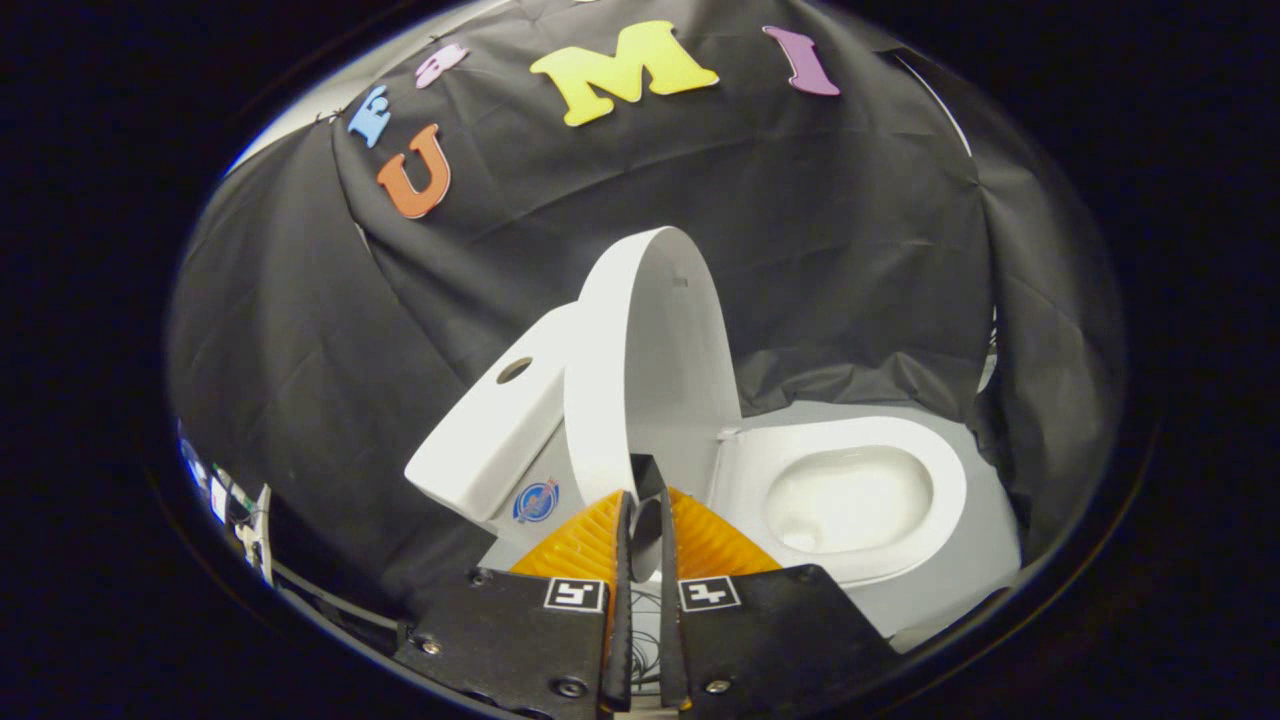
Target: Open the toilet lid.
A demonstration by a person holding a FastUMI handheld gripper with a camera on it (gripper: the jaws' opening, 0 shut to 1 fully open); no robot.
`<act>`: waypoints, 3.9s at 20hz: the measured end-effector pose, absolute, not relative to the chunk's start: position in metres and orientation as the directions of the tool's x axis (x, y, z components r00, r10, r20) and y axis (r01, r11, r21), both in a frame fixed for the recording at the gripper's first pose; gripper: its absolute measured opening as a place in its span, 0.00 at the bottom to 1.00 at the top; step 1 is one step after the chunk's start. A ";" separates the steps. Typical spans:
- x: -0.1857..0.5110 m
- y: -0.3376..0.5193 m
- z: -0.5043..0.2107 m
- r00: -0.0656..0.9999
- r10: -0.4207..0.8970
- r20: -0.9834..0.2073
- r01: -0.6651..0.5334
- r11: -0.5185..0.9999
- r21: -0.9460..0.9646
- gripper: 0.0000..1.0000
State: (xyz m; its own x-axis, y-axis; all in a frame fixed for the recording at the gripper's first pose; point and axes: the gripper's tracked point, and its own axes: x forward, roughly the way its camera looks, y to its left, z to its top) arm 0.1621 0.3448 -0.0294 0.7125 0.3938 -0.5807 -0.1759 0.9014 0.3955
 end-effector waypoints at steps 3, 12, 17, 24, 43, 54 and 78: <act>0.161 0.357 -0.028 0.710 0.399 -0.581 -0.189 0.902 0.388 0.14; 0.163 0.392 -0.030 0.699 0.407 -0.588 -0.230 0.907 0.354 0.14; 0.164 0.408 -0.034 0.693 0.408 -0.594 -0.253 0.910 0.330 0.14; 0.167 0.429 -0.029 0.694 0.395 -0.602 -0.270 0.918 0.291 0.14; 0.165 0.445 -0.026 0.712 0.347 -0.611 -0.307 0.936 0.174 0.32; 0.129 0.353 0.000 0.822 0.335 -0.461 -0.331 0.939 0.093 0.79; 0.042 0.122 0.051 0.972 0.204 -0.121 -0.204 0.979 0.011 0.79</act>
